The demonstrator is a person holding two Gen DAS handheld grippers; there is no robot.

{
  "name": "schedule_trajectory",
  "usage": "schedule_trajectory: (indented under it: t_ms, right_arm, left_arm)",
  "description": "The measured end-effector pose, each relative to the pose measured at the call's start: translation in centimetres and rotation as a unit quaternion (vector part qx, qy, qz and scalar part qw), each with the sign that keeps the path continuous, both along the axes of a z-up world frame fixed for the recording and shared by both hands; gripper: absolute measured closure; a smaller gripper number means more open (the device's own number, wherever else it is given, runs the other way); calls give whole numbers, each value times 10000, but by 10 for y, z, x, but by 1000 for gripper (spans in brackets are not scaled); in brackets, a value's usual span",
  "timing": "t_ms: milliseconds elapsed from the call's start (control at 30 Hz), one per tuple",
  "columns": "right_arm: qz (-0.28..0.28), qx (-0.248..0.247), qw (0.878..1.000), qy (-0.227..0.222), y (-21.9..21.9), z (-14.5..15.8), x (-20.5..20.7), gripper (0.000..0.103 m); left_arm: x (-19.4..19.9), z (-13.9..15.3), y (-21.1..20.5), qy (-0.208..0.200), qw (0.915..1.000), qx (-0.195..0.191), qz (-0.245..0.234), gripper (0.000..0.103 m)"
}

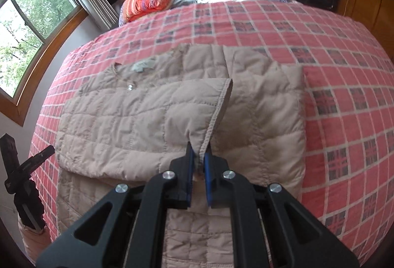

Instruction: Fold large clothes

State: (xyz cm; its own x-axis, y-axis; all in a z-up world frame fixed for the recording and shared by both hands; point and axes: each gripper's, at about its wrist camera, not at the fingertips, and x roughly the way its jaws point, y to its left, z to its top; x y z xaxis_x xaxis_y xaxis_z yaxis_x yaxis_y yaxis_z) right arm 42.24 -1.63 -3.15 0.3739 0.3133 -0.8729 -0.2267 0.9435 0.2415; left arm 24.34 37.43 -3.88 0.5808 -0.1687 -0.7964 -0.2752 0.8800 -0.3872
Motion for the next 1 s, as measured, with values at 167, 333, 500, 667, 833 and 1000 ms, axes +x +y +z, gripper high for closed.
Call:
schedule_trajectory:
  t_ms: [167, 333, 500, 667, 833, 1000]
  right_arm:
    - [-32, -110, 9994, 314, 0, -34, 4, 95]
    - [-10, -90, 9993, 360, -1, -39, 2, 80]
    - [-295, 671, 9971, 216, -23, -14, 7, 60]
    - [-483, 597, 9956, 533, -18, -32, 25, 82]
    - [-598, 416, 9955, 609, -17, -54, 33, 90]
    - [-612, 427, 9955, 578, -16, -62, 34, 92]
  left_arm:
    - [13, -17, -10, 309, 9990, 308, -46, 75]
    - [12, -13, -15, 356, 9980, 522, -102, 75]
    - [6, 22, -27, -142, 9977, 619, -225, 73]
    - [35, 14, -53, 70, 9964, 678, -504, 72]
    - [51, -15, -56, 433, 9958, 617, -518, 72]
    - [53, -31, -46, 488, 9972, 303, -471, 73]
